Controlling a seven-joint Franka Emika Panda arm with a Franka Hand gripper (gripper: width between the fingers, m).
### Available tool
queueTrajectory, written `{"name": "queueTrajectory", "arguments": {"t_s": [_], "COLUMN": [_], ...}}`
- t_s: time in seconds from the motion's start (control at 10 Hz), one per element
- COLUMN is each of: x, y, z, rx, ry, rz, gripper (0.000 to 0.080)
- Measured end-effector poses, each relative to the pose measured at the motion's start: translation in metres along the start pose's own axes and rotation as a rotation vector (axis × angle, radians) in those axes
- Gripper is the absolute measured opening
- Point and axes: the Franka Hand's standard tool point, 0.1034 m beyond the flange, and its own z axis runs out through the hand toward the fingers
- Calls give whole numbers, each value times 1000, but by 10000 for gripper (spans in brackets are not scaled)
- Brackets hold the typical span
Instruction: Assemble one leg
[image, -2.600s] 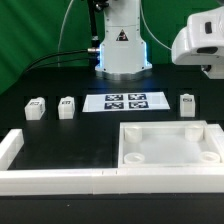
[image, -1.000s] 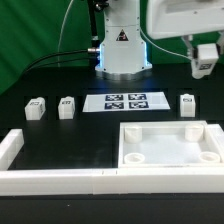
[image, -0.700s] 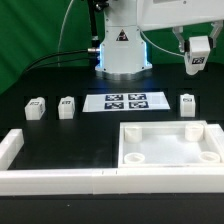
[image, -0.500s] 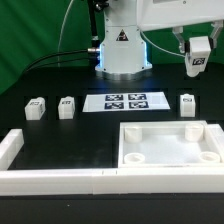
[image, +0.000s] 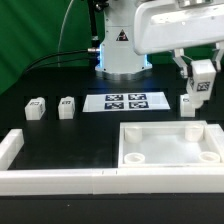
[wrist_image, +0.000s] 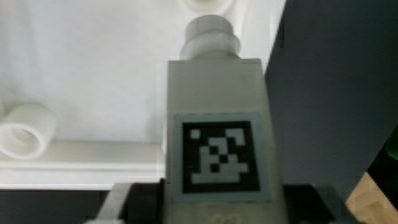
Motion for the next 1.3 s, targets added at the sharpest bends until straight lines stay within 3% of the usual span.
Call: {"name": "queueTrajectory", "arguments": {"t_s": [0.2, 0.6, 0.8, 0.9, 1.1, 1.3], "x": [18, 21, 21, 22, 44, 54], "y": [-2, -2, 2, 8, 12, 22], "z": [7, 6, 7, 9, 16, 28], "rx": [7, 7, -1, -7, -11, -21], "ry": [11, 47, 194, 172, 223, 240], "rz": [-7, -6, -8, -33, -65, -109], "gripper": [294, 294, 294, 294, 294, 294]}}
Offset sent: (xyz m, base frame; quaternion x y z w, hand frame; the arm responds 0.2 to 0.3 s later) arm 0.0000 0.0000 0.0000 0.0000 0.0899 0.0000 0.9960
